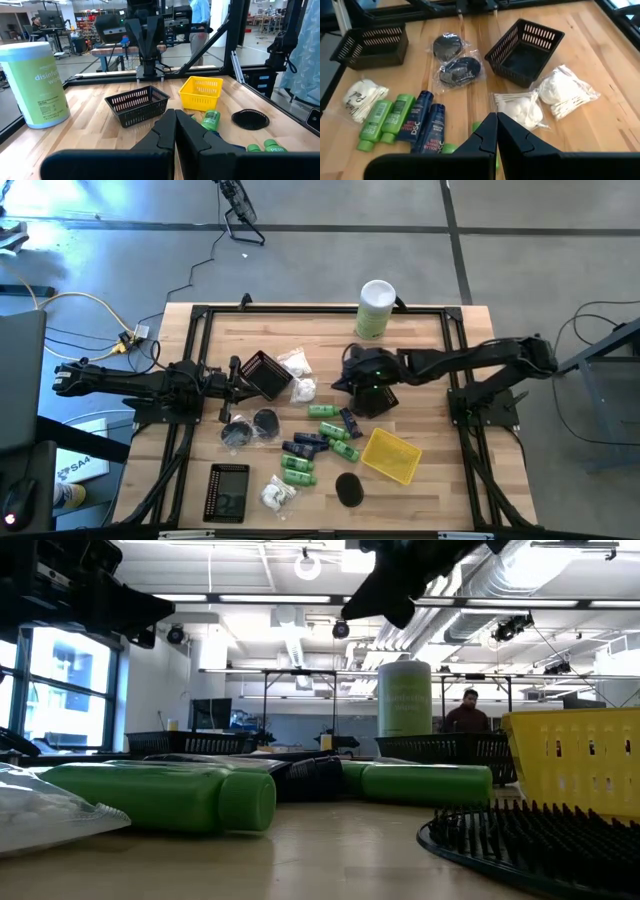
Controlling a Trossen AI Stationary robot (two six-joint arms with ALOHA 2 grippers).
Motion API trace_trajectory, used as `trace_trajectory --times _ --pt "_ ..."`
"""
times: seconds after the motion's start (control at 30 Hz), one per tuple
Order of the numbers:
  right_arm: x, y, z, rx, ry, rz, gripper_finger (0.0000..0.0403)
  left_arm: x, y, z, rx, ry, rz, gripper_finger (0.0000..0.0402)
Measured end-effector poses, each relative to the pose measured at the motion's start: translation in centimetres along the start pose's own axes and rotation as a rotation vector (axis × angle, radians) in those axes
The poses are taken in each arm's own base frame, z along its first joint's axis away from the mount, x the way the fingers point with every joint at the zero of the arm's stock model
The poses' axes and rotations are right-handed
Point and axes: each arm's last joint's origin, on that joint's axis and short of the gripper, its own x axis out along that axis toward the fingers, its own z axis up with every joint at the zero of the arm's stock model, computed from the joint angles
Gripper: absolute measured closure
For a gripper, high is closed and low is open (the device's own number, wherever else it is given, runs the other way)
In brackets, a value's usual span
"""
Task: Pick & Place Travel size toiletries
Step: Put the shampoo bottle into the top right black bin
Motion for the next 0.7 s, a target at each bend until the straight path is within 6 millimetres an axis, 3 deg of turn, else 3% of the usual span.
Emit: trace_trajectory --times 0.23,0.5,0.7 --pt "1.5 0.2 1.3 0.000 0.088 -0.011 0.0401 0.0 0.0 0.0 0.000 0.000 0.000 0.0401" --pt "3.3 -0.2 0.6 0.005 0.153 -0.021 0.0401 0.0 0.0 0.0 0.000 0.001 -0.001 0.0401" --pt "3.4 -0.2 0.8 0.006 0.131 -0.024 0.0401 0.0 0.0 0.0 0.000 0.004 -0.001 0.0401"
